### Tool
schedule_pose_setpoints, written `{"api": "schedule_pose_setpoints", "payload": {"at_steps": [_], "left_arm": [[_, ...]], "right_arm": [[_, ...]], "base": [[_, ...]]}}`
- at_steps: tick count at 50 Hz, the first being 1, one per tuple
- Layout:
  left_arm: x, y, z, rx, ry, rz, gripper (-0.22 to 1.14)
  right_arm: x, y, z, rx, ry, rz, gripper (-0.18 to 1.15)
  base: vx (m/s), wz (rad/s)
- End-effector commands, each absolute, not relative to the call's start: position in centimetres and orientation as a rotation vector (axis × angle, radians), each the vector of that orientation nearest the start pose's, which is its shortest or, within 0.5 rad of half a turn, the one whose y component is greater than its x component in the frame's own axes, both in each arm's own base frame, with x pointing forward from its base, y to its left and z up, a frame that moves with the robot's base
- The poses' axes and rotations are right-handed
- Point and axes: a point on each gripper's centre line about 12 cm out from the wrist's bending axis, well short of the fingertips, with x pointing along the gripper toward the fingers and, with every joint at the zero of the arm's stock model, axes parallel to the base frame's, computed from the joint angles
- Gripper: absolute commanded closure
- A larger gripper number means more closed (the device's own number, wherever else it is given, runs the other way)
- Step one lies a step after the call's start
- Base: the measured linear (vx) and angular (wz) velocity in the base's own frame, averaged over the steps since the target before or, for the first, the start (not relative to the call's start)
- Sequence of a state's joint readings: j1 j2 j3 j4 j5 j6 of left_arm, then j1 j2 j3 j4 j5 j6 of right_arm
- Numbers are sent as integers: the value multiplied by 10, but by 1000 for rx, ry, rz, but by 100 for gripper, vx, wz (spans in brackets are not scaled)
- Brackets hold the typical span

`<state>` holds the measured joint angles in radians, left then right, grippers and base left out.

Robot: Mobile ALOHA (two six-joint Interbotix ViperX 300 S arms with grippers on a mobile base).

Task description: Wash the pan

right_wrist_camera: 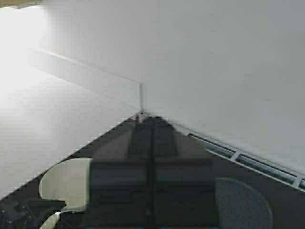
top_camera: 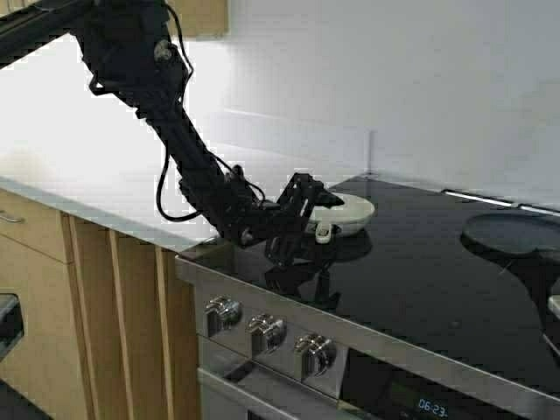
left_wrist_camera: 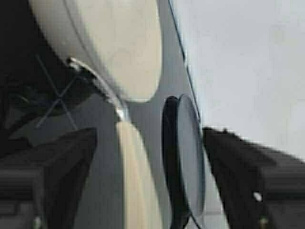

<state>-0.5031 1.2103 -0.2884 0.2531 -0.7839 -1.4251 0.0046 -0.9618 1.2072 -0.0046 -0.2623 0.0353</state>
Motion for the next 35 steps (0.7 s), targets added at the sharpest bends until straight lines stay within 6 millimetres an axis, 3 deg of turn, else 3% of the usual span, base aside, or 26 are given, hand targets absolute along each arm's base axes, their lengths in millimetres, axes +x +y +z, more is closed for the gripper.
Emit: {"api": "schedule_pose_setpoints", "payload": {"at_steps": [1, 4, 8, 11, 14, 17, 19, 25, 35], "left_arm": [[520, -320, -67, -1188, 533, -527, -8], [521, -321, -71, -1210, 536, -525, -5], [524, -323, -74, -1249, 538, -525, 15], [525, -324, -76, -1281, 546, -520, 45], [525, -324, -76, -1294, 551, -517, 84], [526, -325, -75, -1296, 548, -519, 108], [526, -325, -74, -1298, 546, -517, 106], [527, -324, -71, -1305, 541, -514, 81], [527, -324, -69, -1313, 538, -517, 90]], "right_arm": [[199, 1, 283, 32, -32, 8, 91], [199, 1, 283, 32, -32, 8, 91], [199, 1, 283, 32, -32, 8, 91], [199, 1, 283, 32, -32, 8, 91], [199, 1, 283, 32, -31, 8, 91], [199, 1, 283, 32, -32, 8, 91], [199, 1, 283, 32, -32, 8, 91], [199, 1, 283, 32, -32, 8, 91], [199, 1, 283, 32, -32, 8, 91]], "base": [[0, 0], [0, 0], [0, 0], [0, 0], [0, 0], [0, 0], [0, 0], [0, 0], [0, 0]]}}
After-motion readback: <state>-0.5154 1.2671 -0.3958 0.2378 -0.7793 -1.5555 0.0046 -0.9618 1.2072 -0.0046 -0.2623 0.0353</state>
